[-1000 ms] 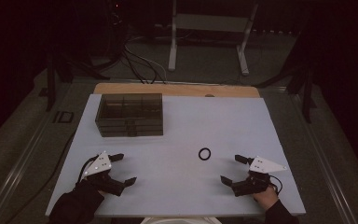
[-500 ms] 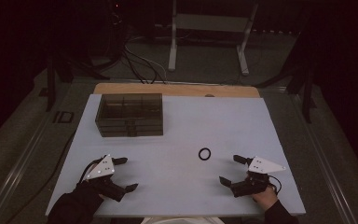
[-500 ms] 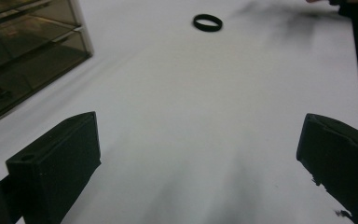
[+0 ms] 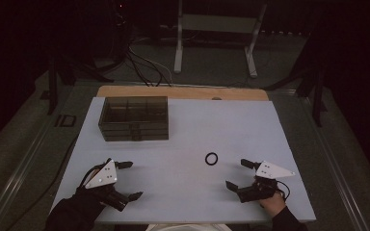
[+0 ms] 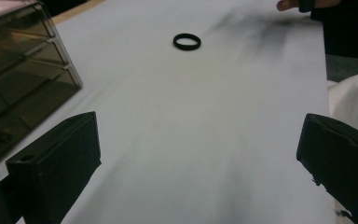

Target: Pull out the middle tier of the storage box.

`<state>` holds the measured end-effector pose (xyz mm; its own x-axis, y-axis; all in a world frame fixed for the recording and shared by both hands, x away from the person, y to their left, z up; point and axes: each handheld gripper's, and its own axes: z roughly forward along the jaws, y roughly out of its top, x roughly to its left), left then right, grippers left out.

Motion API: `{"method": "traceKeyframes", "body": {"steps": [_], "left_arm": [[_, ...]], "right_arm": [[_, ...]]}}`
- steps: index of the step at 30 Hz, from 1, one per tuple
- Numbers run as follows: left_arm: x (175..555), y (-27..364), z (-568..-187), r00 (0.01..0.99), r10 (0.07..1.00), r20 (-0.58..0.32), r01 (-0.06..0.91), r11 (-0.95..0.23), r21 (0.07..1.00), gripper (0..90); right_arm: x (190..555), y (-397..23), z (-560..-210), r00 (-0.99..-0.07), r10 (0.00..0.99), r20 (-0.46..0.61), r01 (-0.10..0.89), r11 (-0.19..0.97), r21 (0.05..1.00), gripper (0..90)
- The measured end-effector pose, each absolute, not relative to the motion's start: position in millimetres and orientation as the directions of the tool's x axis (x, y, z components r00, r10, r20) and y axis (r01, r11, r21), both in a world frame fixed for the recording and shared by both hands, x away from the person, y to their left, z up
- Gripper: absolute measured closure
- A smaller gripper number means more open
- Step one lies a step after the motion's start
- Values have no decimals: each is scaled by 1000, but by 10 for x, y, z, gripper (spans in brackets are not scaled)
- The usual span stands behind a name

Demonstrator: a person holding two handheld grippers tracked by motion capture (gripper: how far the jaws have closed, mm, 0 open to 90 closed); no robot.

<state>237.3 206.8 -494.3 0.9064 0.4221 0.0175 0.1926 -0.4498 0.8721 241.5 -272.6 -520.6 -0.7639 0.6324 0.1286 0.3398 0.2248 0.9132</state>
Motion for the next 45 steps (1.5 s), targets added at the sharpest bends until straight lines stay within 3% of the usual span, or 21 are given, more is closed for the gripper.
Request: {"method": "traceKeyframes", "body": {"steps": [45], "left_arm": [[2750, 2171, -4670, 786, 579, 217, 84, -447, 890, 10]], "right_arm": [[2432, -2712, -5199, -769, 627, 122, 319, 211, 924, 0]]}}
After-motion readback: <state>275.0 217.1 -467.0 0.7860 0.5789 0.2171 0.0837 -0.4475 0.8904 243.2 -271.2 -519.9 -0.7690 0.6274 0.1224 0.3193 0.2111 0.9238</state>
